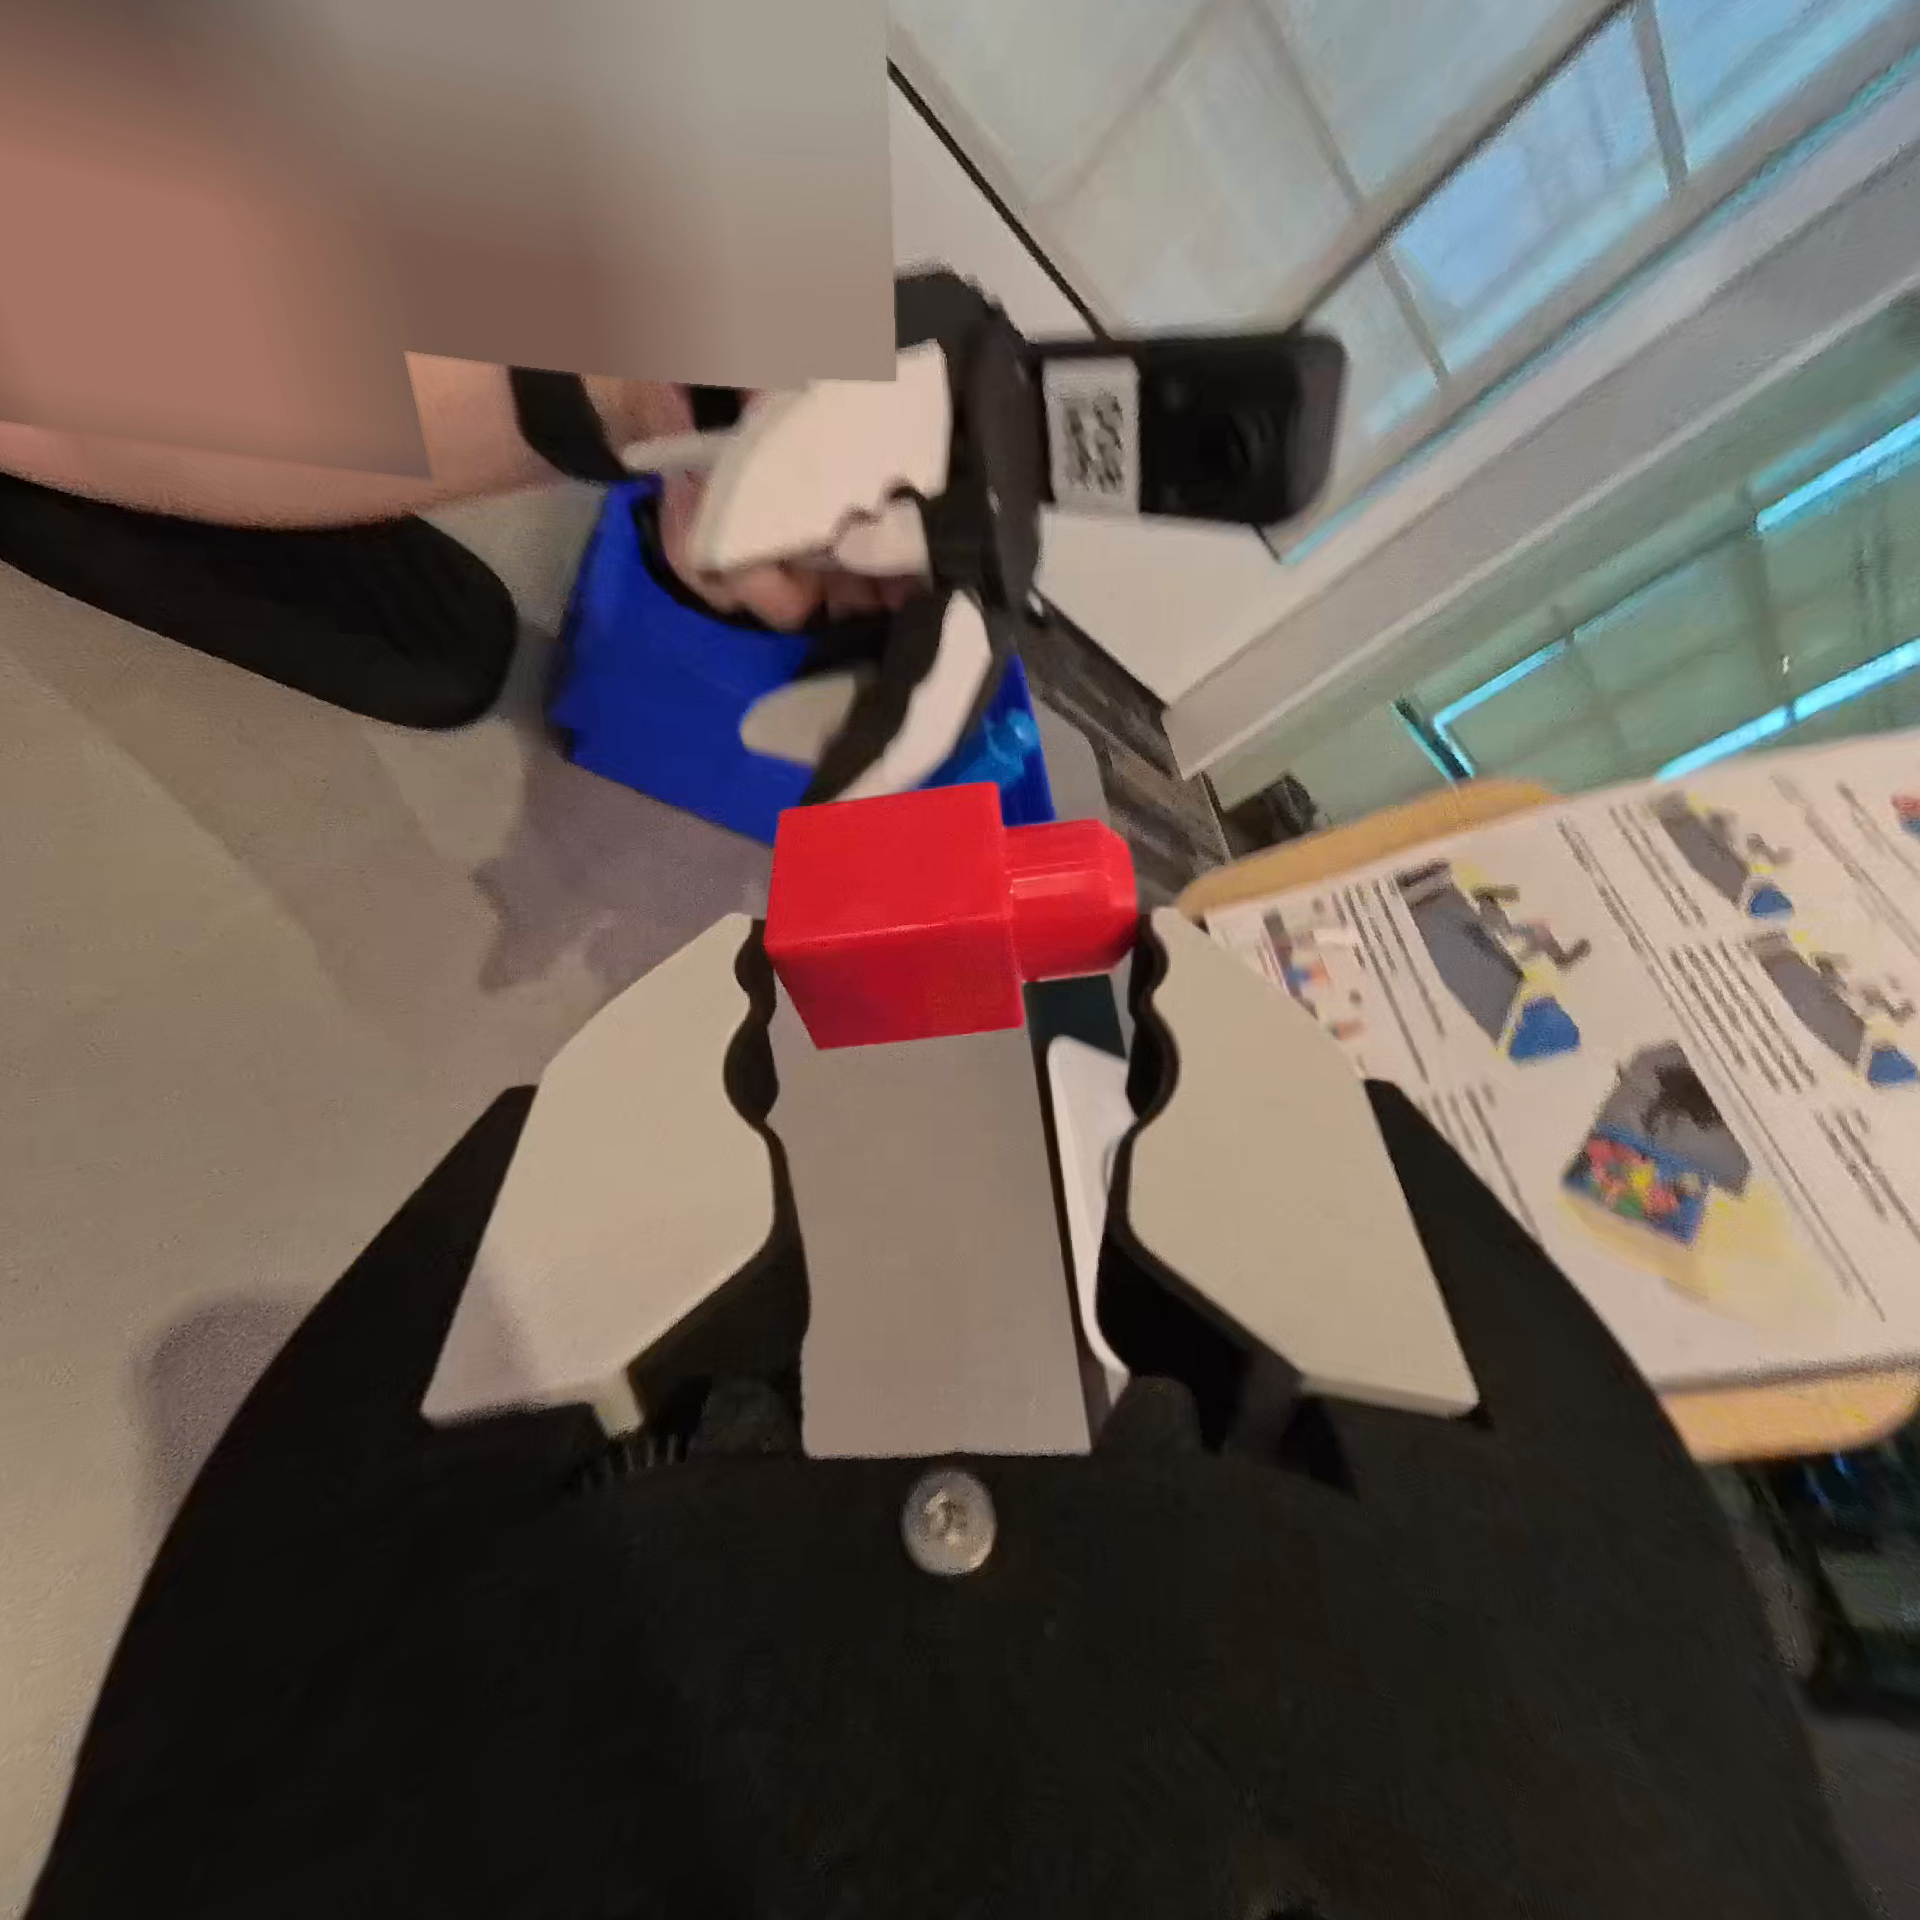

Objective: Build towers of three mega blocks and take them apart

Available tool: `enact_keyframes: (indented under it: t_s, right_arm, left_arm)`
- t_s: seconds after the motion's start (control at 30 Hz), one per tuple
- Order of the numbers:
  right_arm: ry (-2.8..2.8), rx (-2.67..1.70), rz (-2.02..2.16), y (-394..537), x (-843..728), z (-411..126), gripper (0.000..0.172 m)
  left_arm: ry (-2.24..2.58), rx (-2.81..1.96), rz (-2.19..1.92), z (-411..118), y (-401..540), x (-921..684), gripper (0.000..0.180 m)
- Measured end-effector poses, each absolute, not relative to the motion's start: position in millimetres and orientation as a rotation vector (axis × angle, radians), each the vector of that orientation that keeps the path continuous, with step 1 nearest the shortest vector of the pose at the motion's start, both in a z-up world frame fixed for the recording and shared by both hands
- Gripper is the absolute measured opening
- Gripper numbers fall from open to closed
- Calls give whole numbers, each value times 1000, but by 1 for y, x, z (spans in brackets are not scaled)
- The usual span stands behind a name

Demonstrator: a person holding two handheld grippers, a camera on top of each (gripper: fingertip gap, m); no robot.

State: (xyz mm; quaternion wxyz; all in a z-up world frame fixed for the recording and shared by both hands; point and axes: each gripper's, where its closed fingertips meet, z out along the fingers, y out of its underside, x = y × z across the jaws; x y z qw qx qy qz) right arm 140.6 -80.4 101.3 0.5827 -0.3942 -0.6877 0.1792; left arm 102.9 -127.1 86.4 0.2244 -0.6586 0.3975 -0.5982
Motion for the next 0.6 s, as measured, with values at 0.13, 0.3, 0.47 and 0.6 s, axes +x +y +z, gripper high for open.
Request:
enact_keyframes:
  t_s: [0.13,0.3,0.47,0.6]
  right_arm:
    - [-1333,-1526,239,32,246,68,66]
    - [-1222,-2051,168,98,318,-36,67]
    - [-1247,-2050,117,119,312,-68,78]
    - [-1172,-1949,140,121,308,-41,76]
  left_arm:
    - [894,-1888,-1239,91,-89,49,54]
    - [531,-2013,-723,90,-48,-50,53]
    - [240,-2112,-433,78,-44,-141,54]
    - [29,-2186,-325,59,-49,-200,54]
